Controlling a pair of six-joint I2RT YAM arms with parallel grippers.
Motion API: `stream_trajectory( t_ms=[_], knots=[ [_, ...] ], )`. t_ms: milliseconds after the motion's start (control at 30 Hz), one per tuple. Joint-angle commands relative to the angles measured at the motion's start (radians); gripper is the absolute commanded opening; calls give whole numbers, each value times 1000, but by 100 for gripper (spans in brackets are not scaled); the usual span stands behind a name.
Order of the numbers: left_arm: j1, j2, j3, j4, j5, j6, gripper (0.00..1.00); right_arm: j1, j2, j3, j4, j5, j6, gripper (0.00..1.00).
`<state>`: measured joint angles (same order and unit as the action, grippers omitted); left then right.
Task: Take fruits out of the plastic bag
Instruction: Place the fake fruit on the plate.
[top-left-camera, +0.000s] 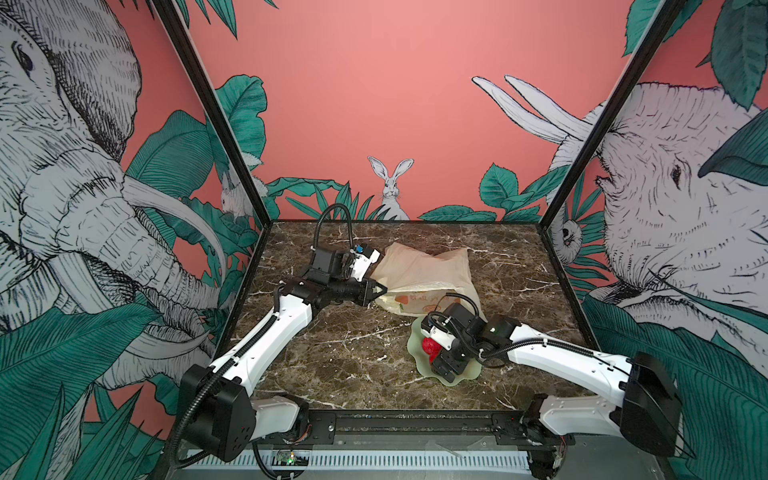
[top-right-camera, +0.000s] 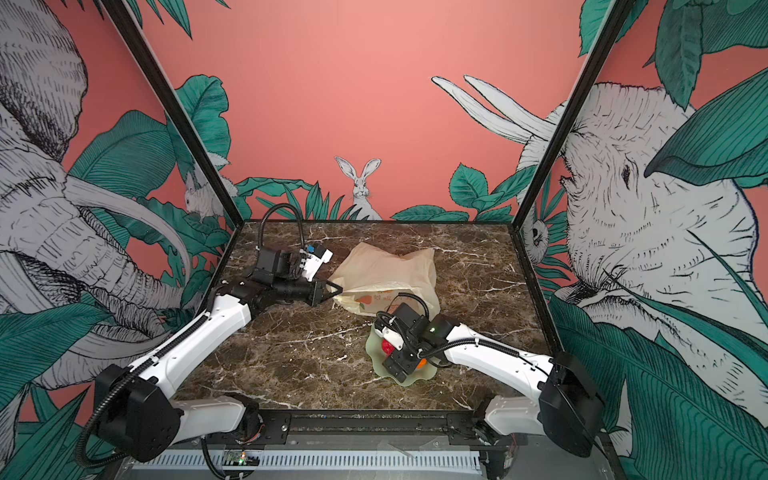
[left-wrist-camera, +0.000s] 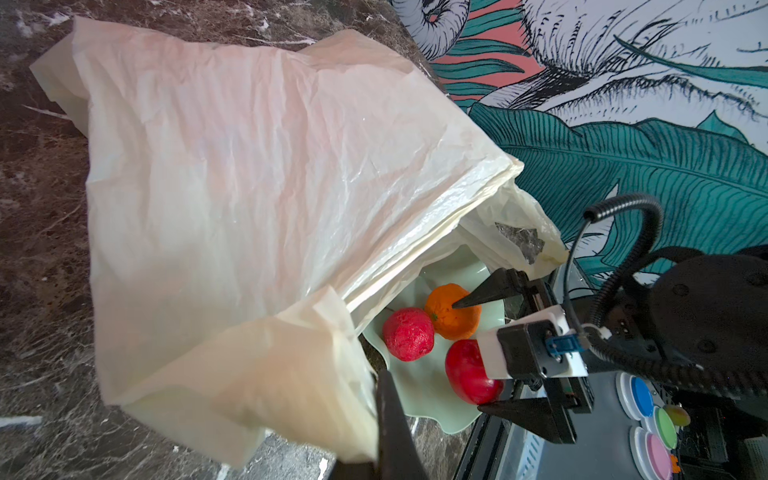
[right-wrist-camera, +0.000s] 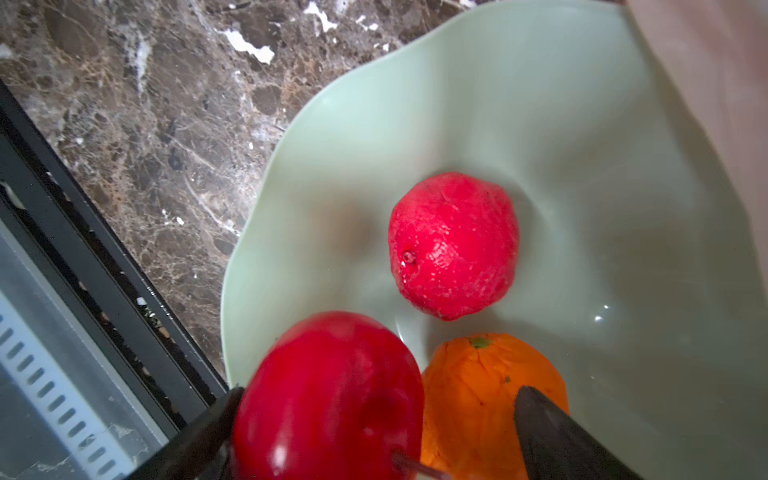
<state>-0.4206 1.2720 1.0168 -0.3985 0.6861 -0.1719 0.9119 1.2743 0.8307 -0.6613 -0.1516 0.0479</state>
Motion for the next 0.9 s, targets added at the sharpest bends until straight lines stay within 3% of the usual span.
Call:
stream_trajectory(
  t_ms=[0,200,467,733,867],
  knots=[
    [-7,-2,31,1,16,10,0,8,-16,-4,10,-62,-5,98],
    [-7,1,31,3,19,9,0,8,-21,-22,24,-163,13,98],
    [-6,-1,34,3,20,6,0,8,2,-23,21,-179,23,97],
    [-7,-13,35,-16,24,9,0,8,-75,49,-53,-42,15,97],
    [-7,-25,41,-50,42,35,0,8,-124,122,-37,-38,2,86]
  ],
)
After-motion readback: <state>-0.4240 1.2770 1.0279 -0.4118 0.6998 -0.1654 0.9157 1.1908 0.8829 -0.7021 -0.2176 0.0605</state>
